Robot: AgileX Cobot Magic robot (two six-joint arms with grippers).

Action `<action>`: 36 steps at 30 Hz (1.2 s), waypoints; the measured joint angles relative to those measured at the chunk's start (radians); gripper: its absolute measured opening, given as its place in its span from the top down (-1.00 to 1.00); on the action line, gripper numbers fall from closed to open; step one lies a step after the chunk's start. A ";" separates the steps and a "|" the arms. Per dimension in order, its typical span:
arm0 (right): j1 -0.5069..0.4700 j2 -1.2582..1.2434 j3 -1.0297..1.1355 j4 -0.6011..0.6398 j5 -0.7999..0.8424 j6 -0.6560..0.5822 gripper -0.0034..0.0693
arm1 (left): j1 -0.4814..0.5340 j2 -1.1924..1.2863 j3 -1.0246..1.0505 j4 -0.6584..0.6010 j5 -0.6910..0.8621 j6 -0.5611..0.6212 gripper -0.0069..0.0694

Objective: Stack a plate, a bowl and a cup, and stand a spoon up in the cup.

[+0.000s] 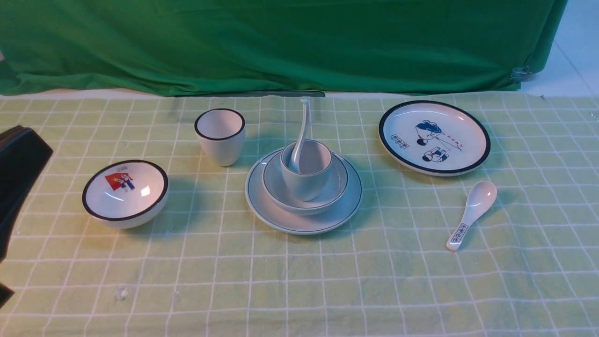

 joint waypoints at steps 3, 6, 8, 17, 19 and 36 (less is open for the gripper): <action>0.000 0.000 0.000 0.000 0.000 -0.001 0.67 | 0.000 -0.001 0.013 0.000 -0.007 0.000 0.78; 0.000 0.000 0.000 0.000 0.000 -0.002 0.66 | 0.000 -0.001 0.040 -0.014 -0.013 0.000 0.78; 0.000 0.000 0.000 0.001 0.000 -0.002 0.65 | 0.009 -0.014 0.082 -0.069 -0.009 0.014 0.78; 0.000 0.000 0.000 0.001 0.000 -0.002 0.61 | 0.147 -0.200 0.365 -0.249 0.038 0.173 0.78; 0.000 0.000 0.000 0.001 0.001 -0.002 0.59 | 0.175 -0.272 0.382 -0.285 0.102 0.187 0.78; 0.000 0.000 0.000 0.001 0.004 -0.002 0.48 | 0.444 -0.365 0.388 -0.349 0.400 0.373 0.78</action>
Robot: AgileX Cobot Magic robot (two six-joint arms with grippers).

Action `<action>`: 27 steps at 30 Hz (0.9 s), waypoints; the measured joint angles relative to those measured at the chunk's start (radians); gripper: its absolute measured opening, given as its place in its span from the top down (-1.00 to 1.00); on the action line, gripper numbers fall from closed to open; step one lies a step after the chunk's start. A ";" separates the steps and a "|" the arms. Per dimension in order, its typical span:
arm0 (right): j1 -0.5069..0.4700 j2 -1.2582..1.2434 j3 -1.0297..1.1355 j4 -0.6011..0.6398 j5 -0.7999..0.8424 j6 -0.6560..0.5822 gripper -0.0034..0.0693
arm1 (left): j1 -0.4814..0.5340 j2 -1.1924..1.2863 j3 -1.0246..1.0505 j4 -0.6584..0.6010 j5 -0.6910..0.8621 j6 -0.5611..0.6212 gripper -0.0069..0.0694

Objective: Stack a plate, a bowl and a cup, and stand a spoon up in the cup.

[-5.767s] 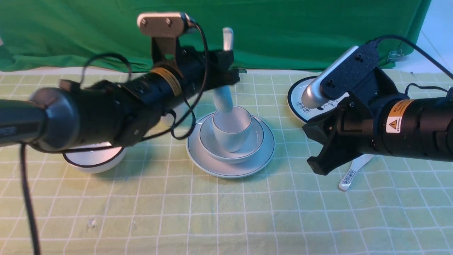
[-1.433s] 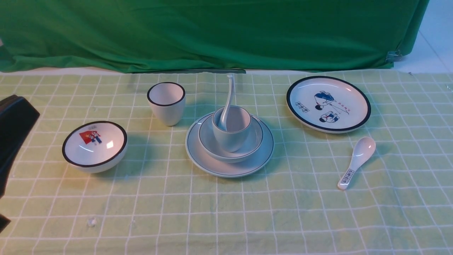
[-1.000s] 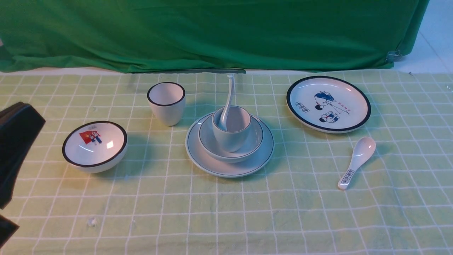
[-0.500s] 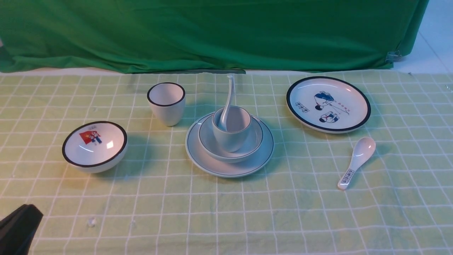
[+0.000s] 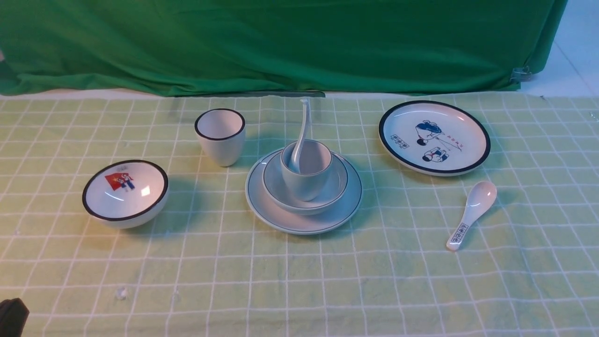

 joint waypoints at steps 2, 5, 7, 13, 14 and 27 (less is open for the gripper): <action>0.000 0.000 0.000 0.000 0.000 0.000 0.47 | 0.001 0.000 0.000 -0.001 0.000 0.017 0.78; 0.000 0.000 0.000 0.000 0.000 0.000 0.46 | 0.001 0.000 0.000 -0.001 0.000 0.046 0.78; 0.000 0.000 0.000 0.000 0.000 0.000 0.46 | 0.001 0.000 0.000 -0.001 0.001 0.065 0.78; 0.000 0.000 0.000 0.000 0.000 0.000 0.46 | 0.001 0.000 0.000 -0.008 -0.003 0.105 0.78; 0.000 0.000 0.000 0.000 0.000 0.000 0.46 | 0.001 0.000 0.000 -0.008 -0.007 0.106 0.78; 0.000 0.000 0.000 0.000 0.000 0.000 0.46 | 0.001 0.000 0.000 -0.008 -0.022 0.113 0.78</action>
